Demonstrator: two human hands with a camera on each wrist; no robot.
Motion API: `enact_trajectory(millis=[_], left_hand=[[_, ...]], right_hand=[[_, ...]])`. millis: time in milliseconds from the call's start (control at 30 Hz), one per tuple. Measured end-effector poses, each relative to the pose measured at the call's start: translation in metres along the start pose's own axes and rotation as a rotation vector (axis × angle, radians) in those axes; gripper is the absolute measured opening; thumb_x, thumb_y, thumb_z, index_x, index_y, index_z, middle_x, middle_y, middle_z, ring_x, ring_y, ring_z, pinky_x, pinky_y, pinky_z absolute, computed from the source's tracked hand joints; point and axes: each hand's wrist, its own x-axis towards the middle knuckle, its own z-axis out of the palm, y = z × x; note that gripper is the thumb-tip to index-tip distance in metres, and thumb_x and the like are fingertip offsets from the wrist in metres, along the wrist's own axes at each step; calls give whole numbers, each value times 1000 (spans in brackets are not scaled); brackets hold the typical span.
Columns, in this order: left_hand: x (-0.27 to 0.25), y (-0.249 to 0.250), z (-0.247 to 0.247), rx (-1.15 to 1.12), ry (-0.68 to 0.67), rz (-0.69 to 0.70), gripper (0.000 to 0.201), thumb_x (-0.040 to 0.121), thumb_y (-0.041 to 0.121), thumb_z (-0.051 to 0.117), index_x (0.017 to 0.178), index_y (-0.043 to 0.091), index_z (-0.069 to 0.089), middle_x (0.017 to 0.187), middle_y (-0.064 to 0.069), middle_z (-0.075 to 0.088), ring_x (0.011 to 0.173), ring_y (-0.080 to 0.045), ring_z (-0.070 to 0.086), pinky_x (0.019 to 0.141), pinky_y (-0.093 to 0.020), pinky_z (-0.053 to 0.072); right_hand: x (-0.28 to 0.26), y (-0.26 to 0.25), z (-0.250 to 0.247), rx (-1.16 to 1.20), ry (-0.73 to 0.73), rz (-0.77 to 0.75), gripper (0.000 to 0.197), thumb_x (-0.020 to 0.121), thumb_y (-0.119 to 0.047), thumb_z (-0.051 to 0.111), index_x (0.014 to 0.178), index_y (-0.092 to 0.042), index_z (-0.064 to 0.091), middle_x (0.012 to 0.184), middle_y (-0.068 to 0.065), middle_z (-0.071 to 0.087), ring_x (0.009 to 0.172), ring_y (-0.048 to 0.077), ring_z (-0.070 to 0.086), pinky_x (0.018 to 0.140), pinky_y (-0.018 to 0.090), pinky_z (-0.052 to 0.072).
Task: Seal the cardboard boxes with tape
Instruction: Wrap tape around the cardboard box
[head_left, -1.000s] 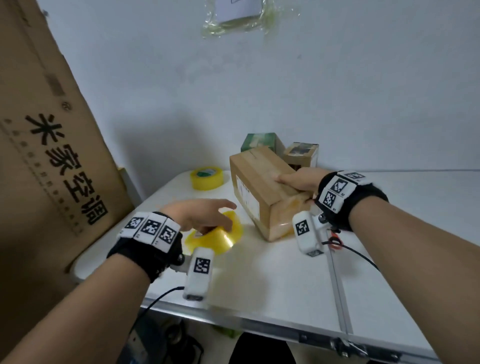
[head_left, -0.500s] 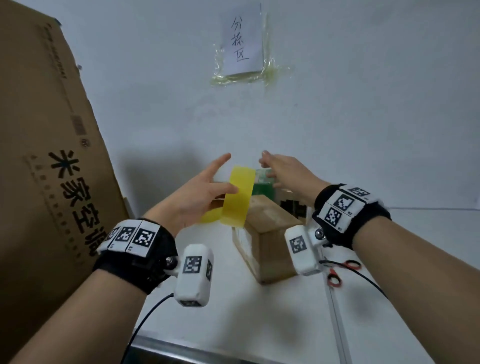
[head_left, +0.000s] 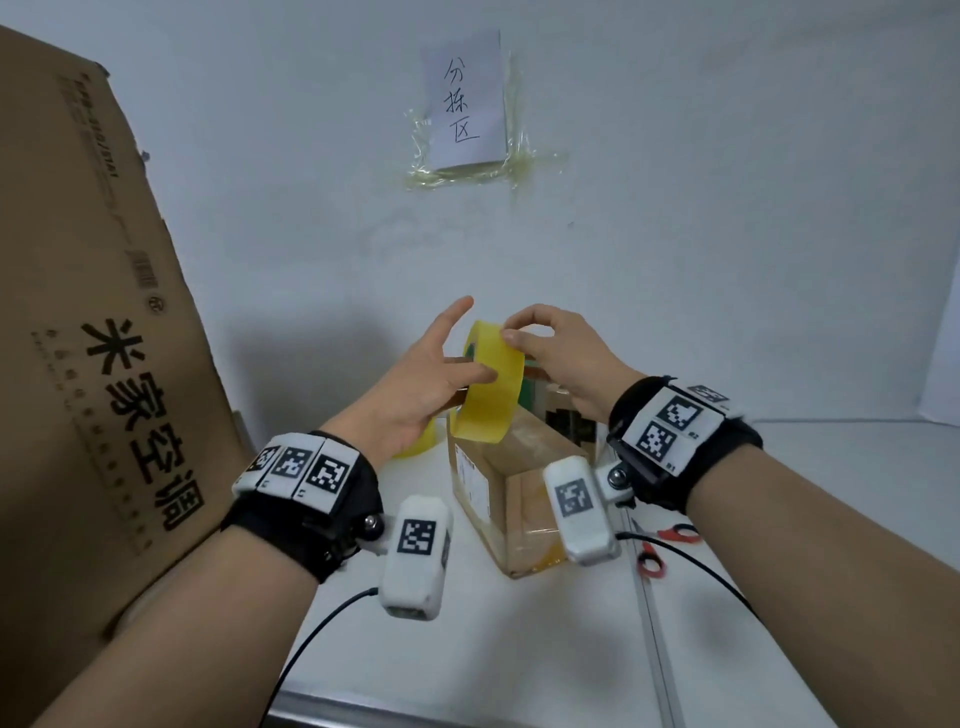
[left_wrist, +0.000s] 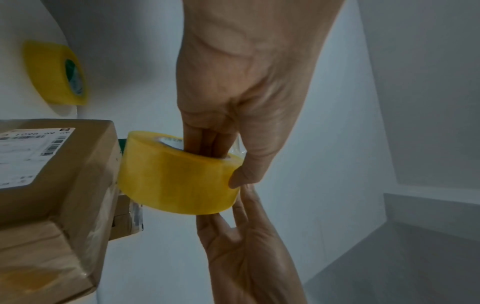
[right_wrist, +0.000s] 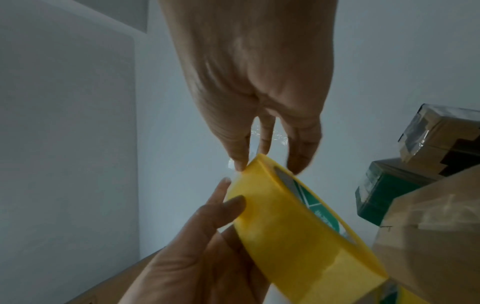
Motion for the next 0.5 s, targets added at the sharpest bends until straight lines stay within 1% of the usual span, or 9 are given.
enact_trajectory(millis=[67, 133, 200, 233, 300, 333, 400, 467, 500], left_hand=[[4, -5, 2, 31, 18, 26, 80, 82, 9, 72, 135, 57, 37, 102, -14, 73, 99, -29, 66, 99, -47, 48], [9, -10, 5, 61, 24, 38, 80, 80, 15, 77, 136, 57, 37, 101, -11, 71, 102, -25, 65, 98, -46, 50], [14, -15, 10, 124, 0, 70, 71, 84, 28, 75, 137, 55, 37, 106, -6, 71, 107, -18, 65, 94, -40, 53], [17, -18, 12, 136, 8, 84, 61, 88, 34, 70, 138, 51, 40, 108, -5, 71, 105, -16, 67, 90, -35, 55], [22, -26, 10, 78, 89, 84, 39, 98, 35, 55, 136, 33, 49, 107, -3, 72, 98, -17, 70, 82, -28, 57], [26, -33, 6, 73, 141, 65, 34, 100, 33, 51, 133, 25, 52, 106, -3, 72, 96, -18, 70, 79, -26, 57], [34, -53, -2, 248, 188, -14, 32, 101, 30, 49, 128, 15, 58, 108, 0, 68, 99, -19, 65, 79, -25, 53], [41, -78, -7, 561, 133, -92, 32, 100, 31, 50, 126, 14, 60, 118, -1, 63, 105, -18, 59, 85, -26, 44], [44, -89, -7, 699, 66, -121, 35, 100, 31, 51, 130, 14, 58, 128, -4, 60, 112, -19, 55, 92, -27, 40]], right_hand=[[0, 1, 2, -7, -10, 66, 6, 100, -19, 54, 95, -18, 57, 123, 13, 57, 87, 23, 60, 73, 38, 58], [1, 3, 3, 33, 24, 111, 5, 102, -19, 50, 100, -18, 55, 120, 9, 54, 86, 20, 57, 67, 32, 53], [3, 7, 4, 56, 141, 78, 8, 101, -19, 52, 94, -20, 56, 117, 7, 58, 92, 21, 57, 73, 34, 52], [4, 11, 3, 39, 208, 45, 10, 100, -19, 54, 90, -22, 57, 116, 5, 59, 98, 22, 58, 81, 37, 53], [4, 17, -2, -7, 311, -13, 12, 98, -18, 55, 87, -24, 58, 111, -1, 60, 104, 20, 57, 97, 41, 49], [3, 19, -7, -38, 345, -40, 12, 97, -17, 56, 88, -23, 58, 109, -2, 59, 104, 19, 56, 99, 40, 47], [0, 19, -18, -121, 394, -105, 7, 97, -17, 56, 92, -21, 59, 107, -3, 60, 103, 15, 55, 98, 35, 46], [-1, 16, -27, -198, 408, -162, 4, 96, -18, 57, 95, -20, 60, 107, -3, 62, 103, 13, 55, 95, 29, 44], [-2, 15, -30, -226, 399, -177, 4, 95, -18, 57, 95, -20, 60, 107, -3, 62, 102, 12, 55, 92, 26, 42]])
